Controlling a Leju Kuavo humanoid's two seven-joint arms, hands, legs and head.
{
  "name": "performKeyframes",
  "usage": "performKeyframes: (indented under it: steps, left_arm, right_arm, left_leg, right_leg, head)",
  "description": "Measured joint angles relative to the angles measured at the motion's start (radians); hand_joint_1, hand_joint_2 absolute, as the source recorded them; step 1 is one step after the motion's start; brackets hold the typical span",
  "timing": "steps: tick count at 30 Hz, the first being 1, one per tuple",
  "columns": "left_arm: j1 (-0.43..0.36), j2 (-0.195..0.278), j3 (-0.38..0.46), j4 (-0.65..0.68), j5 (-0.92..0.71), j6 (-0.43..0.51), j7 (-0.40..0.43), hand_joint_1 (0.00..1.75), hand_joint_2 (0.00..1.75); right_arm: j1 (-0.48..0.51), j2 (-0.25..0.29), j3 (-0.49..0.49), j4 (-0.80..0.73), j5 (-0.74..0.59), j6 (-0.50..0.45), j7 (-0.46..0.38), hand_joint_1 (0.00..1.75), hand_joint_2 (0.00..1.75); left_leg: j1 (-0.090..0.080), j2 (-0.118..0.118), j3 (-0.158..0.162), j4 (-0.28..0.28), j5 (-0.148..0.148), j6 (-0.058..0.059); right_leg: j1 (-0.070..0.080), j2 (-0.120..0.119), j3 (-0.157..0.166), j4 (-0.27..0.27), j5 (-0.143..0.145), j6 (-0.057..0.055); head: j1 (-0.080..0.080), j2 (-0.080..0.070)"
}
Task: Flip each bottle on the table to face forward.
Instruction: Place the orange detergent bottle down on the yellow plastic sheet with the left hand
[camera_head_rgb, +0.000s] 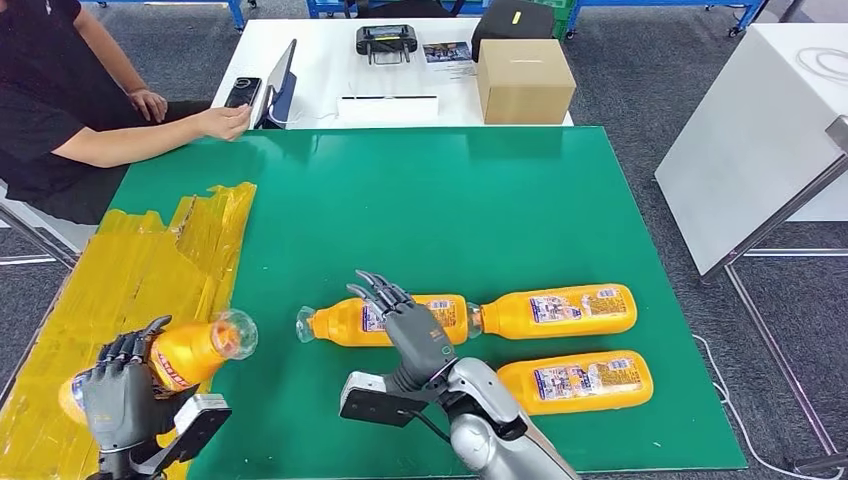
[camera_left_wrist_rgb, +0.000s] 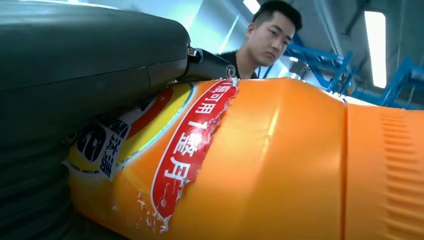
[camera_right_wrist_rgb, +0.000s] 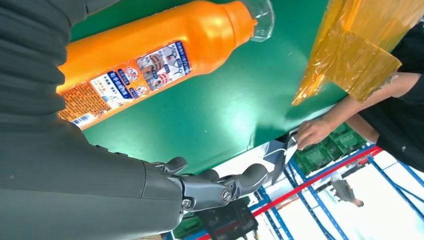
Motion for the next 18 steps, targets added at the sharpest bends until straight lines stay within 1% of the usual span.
performKeyframes:
  steps: [2, 5, 8, 11, 12, 13, 15, 16, 17, 18]
  left_arm:
    - [-0.015, 0.013, 0.022, 0.055, -0.094, 0.027, 0.019, 1.75, 1.75]
    - [-0.040, 0.028, 0.038, 0.141, -0.187, 0.037, 0.055, 1.75, 1.75]
    - [-0.060, 0.046, 0.028, 0.228, -0.237, 0.029, 0.097, 1.75, 1.75]
    - [-0.085, 0.066, -0.003, 0.307, -0.252, -0.004, 0.123, 1.75, 1.75]
    - [-0.094, 0.074, -0.014, 0.327, -0.254, -0.013, 0.128, 1.61, 1.75]
    - [-0.102, 0.081, -0.024, 0.345, -0.254, -0.019, 0.132, 1.18, 1.75]
    - [-0.120, 0.094, -0.041, 0.374, -0.252, -0.037, 0.138, 0.31, 0.87]
    - [-0.130, 0.101, -0.050, 0.388, -0.249, -0.057, 0.140, 0.00, 0.44]
    - [-0.141, 0.109, -0.060, 0.403, -0.243, -0.084, 0.143, 0.00, 0.00]
    - [-0.152, 0.119, -0.069, 0.418, -0.233, -0.114, 0.145, 0.00, 0.00]
  right_arm:
    - [-0.014, -0.009, -0.001, 0.003, -0.014, 0.008, -0.003, 0.00, 1.75]
    - [-0.040, -0.020, -0.001, 0.010, -0.030, 0.022, -0.004, 0.00, 1.75]
    - [-0.059, -0.023, 0.000, 0.018, -0.042, 0.041, -0.001, 0.00, 1.75]
    - [-0.082, -0.023, 0.005, 0.032, -0.048, 0.060, 0.007, 0.00, 1.75]
    - [-0.090, -0.023, 0.007, 0.038, -0.049, 0.064, 0.009, 0.00, 1.75]
    - [-0.096, -0.023, 0.009, 0.044, -0.050, 0.067, 0.010, 0.00, 1.75]
    - [-0.106, -0.022, 0.013, 0.055, -0.050, 0.072, 0.014, 0.00, 1.75]
    - [-0.112, -0.022, 0.015, 0.062, -0.050, 0.077, 0.016, 0.00, 1.75]
    - [-0.119, -0.021, 0.019, 0.070, -0.050, 0.083, 0.020, 0.00, 1.75]
    - [-0.128, -0.021, 0.023, 0.079, -0.050, 0.090, 0.024, 0.00, 1.75]
  left_leg:
    - [0.000, 0.000, -0.001, 0.000, 0.000, 0.000]
    - [0.000, 0.000, -0.001, 0.000, 0.000, 0.000]
    - [0.000, 0.000, -0.001, 0.000, 0.000, 0.000]
    - [0.000, -0.001, -0.001, 0.000, 0.000, 0.000]
    - [0.000, -0.001, 0.000, 0.000, 0.000, 0.000]
    - [0.000, -0.002, 0.000, 0.000, 0.000, 0.000]
    - [0.000, -0.003, 0.001, 0.000, 0.000, 0.000]
    - [0.000, -0.004, 0.001, 0.000, 0.000, 0.000]
    - [0.000, -0.005, 0.002, 0.000, 0.000, 0.000]
    - [0.000, -0.006, 0.003, 0.000, 0.001, 0.000]
  right_leg:
    - [0.000, 0.000, -0.001, 0.000, 0.000, 0.000]
    - [0.000, 0.000, -0.001, 0.000, 0.000, 0.000]
    - [0.000, 0.000, -0.001, 0.000, 0.000, 0.000]
    - [0.000, 0.000, 0.000, 0.000, 0.000, 0.000]
    - [0.000, -0.001, 0.000, 0.000, 0.000, 0.000]
    - [0.000, -0.001, 0.001, 0.000, 0.000, 0.000]
    - [0.000, -0.002, 0.002, 0.000, 0.000, 0.000]
    - [0.000, -0.003, 0.003, 0.000, 0.000, 0.000]
    - [0.000, -0.005, 0.004, 0.000, 0.000, 0.000]
    - [0.000, -0.006, 0.005, 0.000, -0.001, 0.000]
  head:
    - [0.000, 0.000]
    - [0.000, 0.000]
    - [0.000, 0.000]
    - [0.000, 0.000]
    - [0.000, 0.000]
    - [0.000, 0.000]
    - [0.000, 0.000]
    - [0.000, 0.000]
    - [0.000, 0.000]
    - [-0.001, 0.000]
